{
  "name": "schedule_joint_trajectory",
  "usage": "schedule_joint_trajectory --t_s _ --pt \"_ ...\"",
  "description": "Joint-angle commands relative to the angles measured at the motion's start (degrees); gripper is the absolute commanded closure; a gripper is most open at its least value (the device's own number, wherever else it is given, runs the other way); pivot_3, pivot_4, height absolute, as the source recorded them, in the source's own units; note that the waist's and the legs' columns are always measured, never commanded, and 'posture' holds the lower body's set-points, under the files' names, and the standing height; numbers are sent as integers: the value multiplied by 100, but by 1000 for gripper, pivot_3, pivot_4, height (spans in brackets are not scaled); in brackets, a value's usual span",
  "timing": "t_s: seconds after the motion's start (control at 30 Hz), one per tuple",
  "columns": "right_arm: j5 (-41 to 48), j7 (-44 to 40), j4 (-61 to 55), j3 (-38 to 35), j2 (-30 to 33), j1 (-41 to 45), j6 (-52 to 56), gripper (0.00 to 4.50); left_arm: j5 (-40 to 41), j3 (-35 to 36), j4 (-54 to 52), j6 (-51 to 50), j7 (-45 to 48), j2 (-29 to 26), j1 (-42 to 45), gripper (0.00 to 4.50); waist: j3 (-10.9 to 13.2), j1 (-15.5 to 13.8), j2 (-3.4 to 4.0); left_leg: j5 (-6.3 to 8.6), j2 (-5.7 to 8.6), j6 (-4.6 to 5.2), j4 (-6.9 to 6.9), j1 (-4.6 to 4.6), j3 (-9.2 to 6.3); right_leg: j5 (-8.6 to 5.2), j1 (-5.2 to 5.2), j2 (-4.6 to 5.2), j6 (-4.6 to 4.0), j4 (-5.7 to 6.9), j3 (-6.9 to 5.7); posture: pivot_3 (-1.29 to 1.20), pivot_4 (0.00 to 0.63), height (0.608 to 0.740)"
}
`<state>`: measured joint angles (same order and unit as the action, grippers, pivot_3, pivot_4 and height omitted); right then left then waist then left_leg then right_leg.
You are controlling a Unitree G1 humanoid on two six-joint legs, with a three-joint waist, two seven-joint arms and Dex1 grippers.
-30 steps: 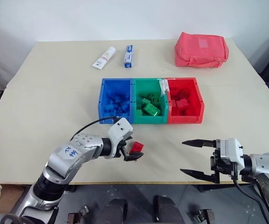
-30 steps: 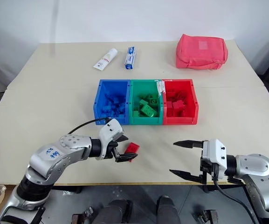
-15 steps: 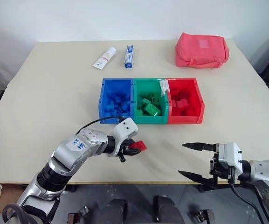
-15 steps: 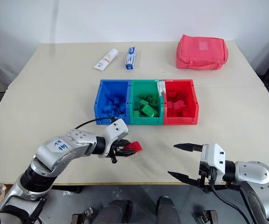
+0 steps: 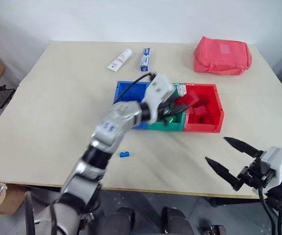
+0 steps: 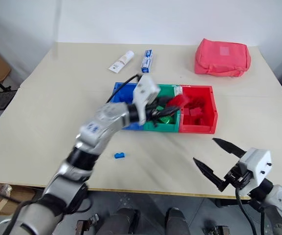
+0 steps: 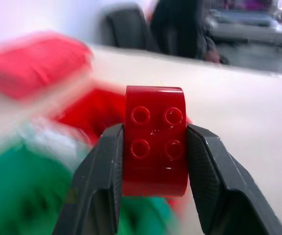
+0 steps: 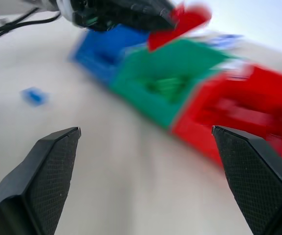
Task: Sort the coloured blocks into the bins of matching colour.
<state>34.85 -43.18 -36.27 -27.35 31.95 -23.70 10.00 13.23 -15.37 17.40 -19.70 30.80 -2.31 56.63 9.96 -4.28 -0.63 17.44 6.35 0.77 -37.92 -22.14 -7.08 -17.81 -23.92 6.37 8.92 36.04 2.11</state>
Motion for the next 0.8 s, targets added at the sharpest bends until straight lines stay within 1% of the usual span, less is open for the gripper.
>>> schedule_joint_trajectory --t_s 0.03,0.13,0.2,0.27,0.3,0.4,0.47,0.53,0.6,0.73,0.8 --pt "-114 294 -490 16 -181 -198 -87 0 -342 179 1714 1243 -152 493 681 3012 0 47 -1 6 -1 9 0 3 9 1 1 1 1 -2 6 0 150 740" --pt "-279 455 -667 129 -337 -358 -134 0 -724 164 3197 2146 -204 769 1331 3012 2 97 -4 7 -1 11 2 2 10 1 0 -1 3 -7 4 0 150 740" --pt "-406 556 -750 168 -451 -456 -187 0 -892 196 3978 2434 -142 869 1692 3012 3 116 -4 7 -2 11 2 2 11 1 0 -2 3 -6 4 0 150 740" --pt "-499 642 -866 214 -562 -600 -244 0 -896 422 4514 2460 -328 917 2012 2293 3 126 -5 7 0 11 0 2 11 1 -1 -2 4 -4 4 0 150 740" --pt "-547 662 -887 222 -585 -630 -273 0 -907 469 4618 2551 -201 917 2086 2121 3 139 -4 7 -1 11 0 2 11 1 -1 -2 4 -4 5 0 150 740" --pt "-591 668 -861 244 -608 -616 -338 0 -970 537 4565 2920 208 846 2040 1221 2 156 -4 8 -2 12 1 2 11 1 -1 -3 4 -1 6 0 150 740" --pt "-601 594 -829 285 -582 -583 -405 0 -972 549 4311 3117 505 751 1838 644 2 155 -3 7 -1 11 1 2 11 1 -2 -3 4 1 5 0 150 740" --pt "-623 511 -754 398 -487 -409 -445 0 -875 559 3712 3287 989 530 1427 22 1 182 -1 8 -2 11 1 4 11 1 -1 -3 4 2 6 0 150 740" --pt "-618 463 -690 467 -411 -239 -444 0 -778 549 3092 3208 1391 331 1042 7 -1 269 2 7 -4 11 1 5 12 1 -2 -4 4 7 9 0 150 740" --pt "-509 227 -429 693 -74 433 -319 0 -238 679 990 2956 2515 -657 -318 7 -4 377 6 7 -8 9 1 7 14 1 -10 -5 2 48 17 0 150 740" --pt "-471 41 -330 870 91 652 -275 0 43 808 321 2792 2831 -1059 -813 7 -6 405 10 6 -13 5 2 7 11 -1 -13 -6 -1 51 15 0 150 740"
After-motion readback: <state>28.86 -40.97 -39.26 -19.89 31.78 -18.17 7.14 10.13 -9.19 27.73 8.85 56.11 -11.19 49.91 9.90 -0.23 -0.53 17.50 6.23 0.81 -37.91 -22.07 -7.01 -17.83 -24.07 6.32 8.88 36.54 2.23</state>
